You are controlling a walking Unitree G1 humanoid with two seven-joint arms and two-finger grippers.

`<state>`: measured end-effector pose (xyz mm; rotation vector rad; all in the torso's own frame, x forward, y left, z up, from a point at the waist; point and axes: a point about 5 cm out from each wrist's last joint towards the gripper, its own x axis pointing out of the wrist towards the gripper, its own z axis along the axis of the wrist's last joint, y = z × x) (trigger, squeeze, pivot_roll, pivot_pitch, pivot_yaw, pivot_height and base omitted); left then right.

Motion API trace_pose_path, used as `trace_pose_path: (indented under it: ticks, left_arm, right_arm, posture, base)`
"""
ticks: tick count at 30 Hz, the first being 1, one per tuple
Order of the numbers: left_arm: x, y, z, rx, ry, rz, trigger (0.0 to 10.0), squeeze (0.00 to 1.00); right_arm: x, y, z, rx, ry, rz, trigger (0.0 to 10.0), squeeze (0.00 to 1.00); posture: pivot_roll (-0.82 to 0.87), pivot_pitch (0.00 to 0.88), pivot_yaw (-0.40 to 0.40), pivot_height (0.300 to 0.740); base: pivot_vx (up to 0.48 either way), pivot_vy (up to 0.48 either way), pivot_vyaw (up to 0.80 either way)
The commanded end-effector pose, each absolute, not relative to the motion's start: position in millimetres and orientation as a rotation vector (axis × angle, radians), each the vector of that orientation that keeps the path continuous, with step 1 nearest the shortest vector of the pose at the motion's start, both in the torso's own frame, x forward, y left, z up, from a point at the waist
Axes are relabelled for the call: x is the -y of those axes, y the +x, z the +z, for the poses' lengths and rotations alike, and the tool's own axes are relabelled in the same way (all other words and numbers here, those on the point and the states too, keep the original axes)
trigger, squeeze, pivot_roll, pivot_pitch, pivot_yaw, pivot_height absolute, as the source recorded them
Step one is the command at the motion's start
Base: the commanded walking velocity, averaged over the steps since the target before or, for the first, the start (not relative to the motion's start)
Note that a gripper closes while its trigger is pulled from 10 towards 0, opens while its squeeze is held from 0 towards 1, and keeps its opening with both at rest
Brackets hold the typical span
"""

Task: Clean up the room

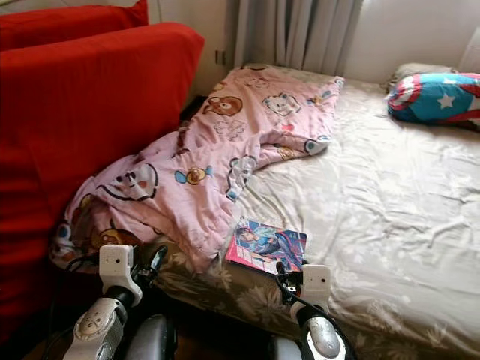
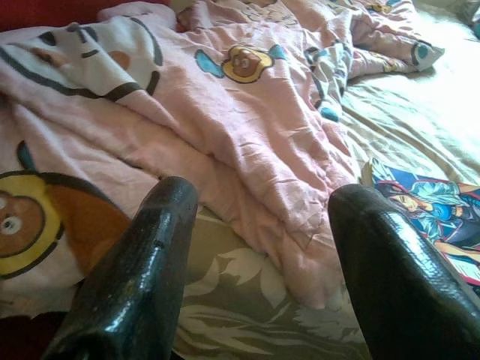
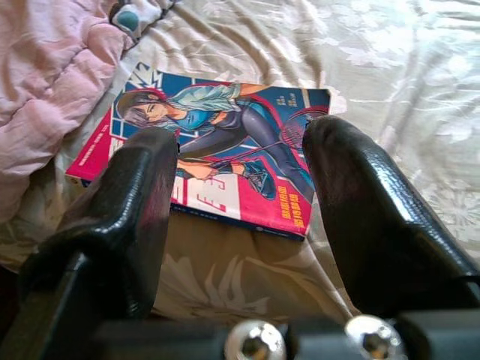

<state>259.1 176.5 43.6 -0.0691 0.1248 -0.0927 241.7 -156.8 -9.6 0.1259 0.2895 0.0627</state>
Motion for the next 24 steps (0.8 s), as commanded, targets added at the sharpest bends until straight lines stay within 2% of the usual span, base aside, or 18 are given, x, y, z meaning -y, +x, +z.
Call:
trace_pose_path:
  ticks: [1,4,24]
  left_arm:
    - [-175.3,260.3,45.3,-0.121,-0.074,-0.098,10.0,0.00]
    - [-175.2,260.5,45.1,-0.121,-0.073,-0.100,10.0,0.00]
    - [-174.1,261.5,45.8,-0.119,-0.070,-0.107,10.0,0.00]
  right_arm:
    - [158.9,242.0,-9.2,-0.284,0.126,0.056,10.0,0.00]
    - [158.4,242.1,-9.3,-0.286,0.125,0.059,10.0,0.00]
    - [151.6,243.6,-5.5,-0.278,0.122,0.090,10.0,0.00]
  posture:
    - [-0.03,0.023,-0.070,0.616]
    - [-0.03,0.020,-0.070,0.616]
    - [-0.03,0.006,-0.066,0.616]
  base:
    - [0.000,0.000,0.00]
    - [0.000,0.000,0.00]
    - [0.262,0.000,0.00]
